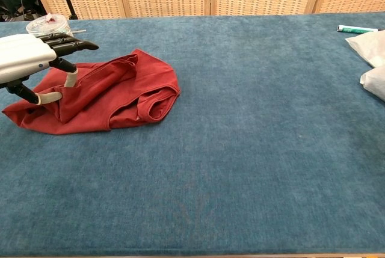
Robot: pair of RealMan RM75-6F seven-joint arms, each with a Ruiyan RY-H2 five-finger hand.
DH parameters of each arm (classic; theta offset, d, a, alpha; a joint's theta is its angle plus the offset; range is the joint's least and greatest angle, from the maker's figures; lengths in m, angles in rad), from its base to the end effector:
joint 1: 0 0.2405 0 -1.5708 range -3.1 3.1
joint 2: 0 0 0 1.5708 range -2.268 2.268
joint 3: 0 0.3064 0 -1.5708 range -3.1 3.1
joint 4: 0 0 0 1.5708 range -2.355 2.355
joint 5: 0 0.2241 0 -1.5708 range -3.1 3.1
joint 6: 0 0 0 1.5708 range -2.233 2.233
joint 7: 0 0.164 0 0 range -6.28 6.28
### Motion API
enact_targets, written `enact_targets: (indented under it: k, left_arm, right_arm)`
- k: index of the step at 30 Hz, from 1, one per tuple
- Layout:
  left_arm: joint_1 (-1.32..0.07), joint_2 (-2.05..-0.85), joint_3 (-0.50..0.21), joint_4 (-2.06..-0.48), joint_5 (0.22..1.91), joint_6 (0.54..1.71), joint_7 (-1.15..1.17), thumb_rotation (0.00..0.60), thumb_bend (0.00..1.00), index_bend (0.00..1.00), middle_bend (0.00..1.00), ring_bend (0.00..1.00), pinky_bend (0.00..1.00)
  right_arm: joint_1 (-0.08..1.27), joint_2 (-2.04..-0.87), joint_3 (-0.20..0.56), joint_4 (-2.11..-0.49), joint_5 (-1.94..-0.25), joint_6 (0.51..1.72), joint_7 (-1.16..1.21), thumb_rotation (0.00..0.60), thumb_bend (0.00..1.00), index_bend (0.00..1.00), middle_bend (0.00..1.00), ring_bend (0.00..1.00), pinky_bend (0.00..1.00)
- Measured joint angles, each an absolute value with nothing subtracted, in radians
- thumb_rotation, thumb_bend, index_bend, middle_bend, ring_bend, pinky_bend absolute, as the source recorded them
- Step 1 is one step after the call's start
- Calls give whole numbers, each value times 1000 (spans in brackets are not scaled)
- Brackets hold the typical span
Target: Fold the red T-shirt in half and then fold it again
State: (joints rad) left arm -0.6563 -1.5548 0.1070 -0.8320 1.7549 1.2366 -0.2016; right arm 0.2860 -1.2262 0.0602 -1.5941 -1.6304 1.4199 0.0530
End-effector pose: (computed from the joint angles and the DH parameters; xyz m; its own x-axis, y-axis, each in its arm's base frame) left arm -0.2996 0.3916 0.0086 0.6868 0.0183 0.7266 0.5623 -0.6468 -0.5152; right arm -0.2901 -0.2693 0.1145 0.2879 -0.0127 0.9576 -0.9068 -0.3250 0.2683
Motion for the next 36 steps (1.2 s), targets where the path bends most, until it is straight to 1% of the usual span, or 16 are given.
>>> enact_targets:
  k: [7,14,26,30,36]
  left_arm:
    - [-652,-1563,107,-817,1751,1244,-209,600,451,679,0,0,0]
    - [-649,-1567,104,-808,1751,1265,-219,600,513,714,0,0,0]
    - [-653,-1551,95,-841,1760,1313,-221,600,515,722,0,0,0]
    - [-664,-1544,86,-871,1771,1331,-192,600,513,723,0,0,0]
    - [-690,-1543,73,-915,1784,1329,-135,600,513,725,0,0,0]
  right_arm:
    - [286,-1227,60,-1595,-1631,1420,52,600,0,0,0,0,0]
    - [285,-1227,59,-1595,-1632,1420,50,600,0,0,0,0,0]
    - [284,-1224,59,-1598,-1633,1424,51,600,0,0,0,0,0]
    - [283,-1224,59,-1599,-1634,1424,51,600,0,0,0,0,0]
    - [283,-1223,58,-1601,-1634,1423,50,600,0,0,0,0,0]
